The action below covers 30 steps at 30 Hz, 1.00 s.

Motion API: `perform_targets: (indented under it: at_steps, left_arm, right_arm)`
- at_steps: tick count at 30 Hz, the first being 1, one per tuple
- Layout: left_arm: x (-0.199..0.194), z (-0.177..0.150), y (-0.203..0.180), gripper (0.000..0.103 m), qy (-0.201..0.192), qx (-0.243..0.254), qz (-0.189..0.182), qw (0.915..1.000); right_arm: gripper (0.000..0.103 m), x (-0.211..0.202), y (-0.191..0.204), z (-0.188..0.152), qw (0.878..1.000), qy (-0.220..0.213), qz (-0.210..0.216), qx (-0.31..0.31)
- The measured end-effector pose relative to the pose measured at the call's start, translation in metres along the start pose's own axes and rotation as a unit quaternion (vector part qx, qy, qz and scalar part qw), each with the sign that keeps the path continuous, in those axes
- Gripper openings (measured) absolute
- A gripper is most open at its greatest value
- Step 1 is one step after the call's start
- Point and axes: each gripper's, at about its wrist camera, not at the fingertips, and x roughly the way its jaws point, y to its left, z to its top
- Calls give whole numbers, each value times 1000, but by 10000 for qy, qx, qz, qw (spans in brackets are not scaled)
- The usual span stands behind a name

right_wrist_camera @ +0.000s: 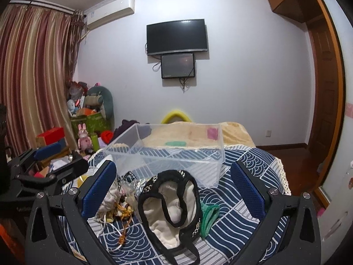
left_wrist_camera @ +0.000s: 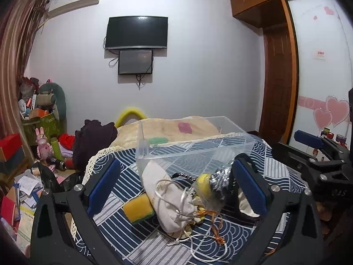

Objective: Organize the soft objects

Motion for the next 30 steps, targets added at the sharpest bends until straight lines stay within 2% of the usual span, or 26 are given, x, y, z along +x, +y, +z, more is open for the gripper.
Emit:
perform_targets:
  at_steps: [1,3,5,9,12,19,23,30]
  left_arm:
    - [2,0,3,102,27,-15,14,10000]
    - [7,-3,10,91,78,-36,94,9999]
    - [14,-5,18,86,161,-44,218,9996]
    - [30,-13,35,78,462,-268,134,9985]
    - [38,-20,43,77,612,-299,135,9976]
    - [32,-33,68,77,678,-275,342,9967]
    - [37,-47,75,77,988,-286,156,9946]
    - [48,-56,69,77,1282,-361,-311,9906]
  right_arm:
    - [103,2,1,-2,10000,39,14,-29]
    - [103,6,1,-4,9999,107,30,-58]
    - [103,9,-2,-6,9998,172,32,-52]
    - [92,22,-6,-12,9989,448,108,27]
    - [83,34,-10,-19,9969,759,189,127]
    - [78,48,-7,-27,9922,1153,436,194]
    - [78,56,-5,-33,9893,1374,459,191]
    - [78,64,-9,-38,9842,1644,576,310]
